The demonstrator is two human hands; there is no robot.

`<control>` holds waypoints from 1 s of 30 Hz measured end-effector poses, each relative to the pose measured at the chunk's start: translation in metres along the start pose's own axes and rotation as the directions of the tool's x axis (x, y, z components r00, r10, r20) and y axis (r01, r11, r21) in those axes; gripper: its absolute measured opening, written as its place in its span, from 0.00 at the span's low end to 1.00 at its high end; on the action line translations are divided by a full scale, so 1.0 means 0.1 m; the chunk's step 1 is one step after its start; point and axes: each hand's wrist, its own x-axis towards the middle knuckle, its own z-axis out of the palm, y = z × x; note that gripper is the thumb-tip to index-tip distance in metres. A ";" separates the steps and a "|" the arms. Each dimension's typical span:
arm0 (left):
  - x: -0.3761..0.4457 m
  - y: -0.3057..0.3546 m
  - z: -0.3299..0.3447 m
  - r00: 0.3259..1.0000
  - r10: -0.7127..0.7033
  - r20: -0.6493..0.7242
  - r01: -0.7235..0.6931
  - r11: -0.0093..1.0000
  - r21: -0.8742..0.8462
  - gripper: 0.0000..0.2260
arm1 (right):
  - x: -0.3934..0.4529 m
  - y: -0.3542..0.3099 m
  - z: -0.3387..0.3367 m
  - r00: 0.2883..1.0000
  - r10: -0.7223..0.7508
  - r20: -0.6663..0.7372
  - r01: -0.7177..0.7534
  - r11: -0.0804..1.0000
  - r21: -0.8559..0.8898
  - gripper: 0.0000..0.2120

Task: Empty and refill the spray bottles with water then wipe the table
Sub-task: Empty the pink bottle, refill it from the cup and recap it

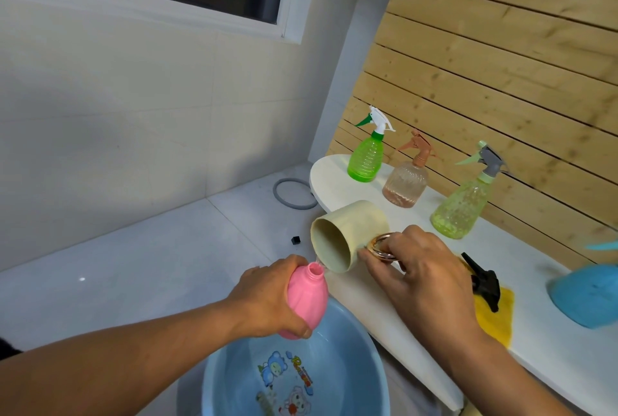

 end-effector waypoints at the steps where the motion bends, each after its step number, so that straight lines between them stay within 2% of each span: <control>1: 0.00 0.00 0.00 1.000 0.000 0.001 0.000 1.000 0.000 0.47 | 0.00 0.00 0.00 1.000 -0.011 -0.003 0.011 1.000 -0.011 0.15; 6: 0.00 0.00 0.01 1.000 -0.006 0.004 0.006 1.000 -0.006 0.47 | -0.01 0.02 0.03 0.997 -0.078 -0.026 0.076 0.995 -0.068 0.15; 14: -0.01 0.01 0.00 1.000 0.002 0.004 -0.002 1.000 -0.028 0.47 | -0.04 0.06 0.07 0.961 -0.263 -0.083 0.250 0.958 -0.143 0.13; 16: -0.01 0.02 0.00 1.000 -0.002 0.003 0.002 0.999 -0.038 0.47 | -0.04 0.05 0.09 0.969 -0.237 -0.068 0.227 0.966 -0.125 0.13; 18: -0.02 0.02 -0.01 1.000 -0.009 0.001 0.009 0.998 -0.057 0.46 | -0.04 0.03 0.11 0.995 -0.088 -0.038 0.086 0.995 -0.042 0.14; 20: -0.02 0.01 -0.01 1.000 -0.016 0.004 0.017 0.996 -0.085 0.44 | -0.03 0.04 0.16 0.991 0.128 0.033 -0.131 0.985 0.115 0.14; 23: -0.04 -0.02 -0.02 0.999 -0.029 0.025 0.033 0.988 -0.149 0.42 | -0.03 0.15 0.32 0.908 0.376 0.184 -0.418 0.830 0.368 0.18; 26: -0.05 -0.07 -0.03 0.999 -0.047 0.027 0.052 0.980 -0.193 0.41 | -0.01 0.26 0.54 0.816 0.481 0.322 -0.579 0.686 0.442 0.22; 30: -0.04 -0.16 -0.06 0.997 -0.080 -0.004 0.077 0.965 -0.252 0.42 | -0.09 0.39 0.95 0.691 0.538 0.484 -0.723 0.534 0.439 0.21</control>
